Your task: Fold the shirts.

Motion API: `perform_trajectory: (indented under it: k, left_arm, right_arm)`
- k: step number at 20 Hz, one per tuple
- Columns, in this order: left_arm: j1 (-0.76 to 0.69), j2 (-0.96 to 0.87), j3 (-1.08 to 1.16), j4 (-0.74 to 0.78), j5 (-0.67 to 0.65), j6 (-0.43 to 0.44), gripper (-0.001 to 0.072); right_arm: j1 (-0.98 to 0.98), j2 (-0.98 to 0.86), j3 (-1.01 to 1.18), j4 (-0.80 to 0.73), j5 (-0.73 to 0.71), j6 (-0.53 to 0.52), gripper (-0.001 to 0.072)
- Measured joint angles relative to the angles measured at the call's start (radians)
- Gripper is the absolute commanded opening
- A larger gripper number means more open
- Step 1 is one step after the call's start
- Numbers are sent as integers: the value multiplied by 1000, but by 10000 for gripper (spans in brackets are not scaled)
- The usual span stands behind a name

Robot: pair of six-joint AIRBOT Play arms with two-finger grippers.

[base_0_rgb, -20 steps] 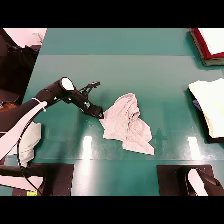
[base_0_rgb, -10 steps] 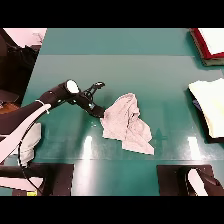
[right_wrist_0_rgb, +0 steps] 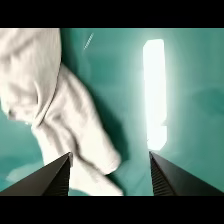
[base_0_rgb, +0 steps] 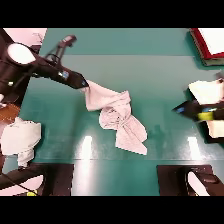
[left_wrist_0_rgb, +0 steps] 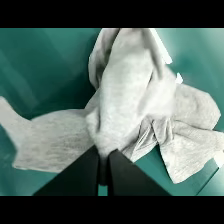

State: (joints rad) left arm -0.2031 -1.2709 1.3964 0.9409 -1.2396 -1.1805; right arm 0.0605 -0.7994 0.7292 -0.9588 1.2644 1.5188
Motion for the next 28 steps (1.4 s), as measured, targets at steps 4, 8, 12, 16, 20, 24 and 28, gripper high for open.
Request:
perform_trajectory:
  k: [4,8,12,16,20,24,28]
  left_arm:
    - [17,28,19,2,-30,-1,30]
    - [22,36,24,2,-53,-2,29]
    - [23,39,34,6,-68,-11,29]
    - [23,42,170,79,-103,-62,29]
    - [23,73,412,145,-142,-91,29]
    - [23,155,570,169,-172,-125,29]
    - [23,276,619,174,-188,-161,29]
  right_arm:
    - [266,-150,-157,87,-216,0,439]
    - [401,-287,-195,124,-354,5,231]
    - [436,-322,-149,113,-384,-34,10]
    - [354,-201,8,46,-369,-51,10]
    - [136,-5,241,6,-325,-47,9]
    - [-120,153,461,-5,-245,-50,9]
    - [-341,240,646,-9,-157,-91,9]
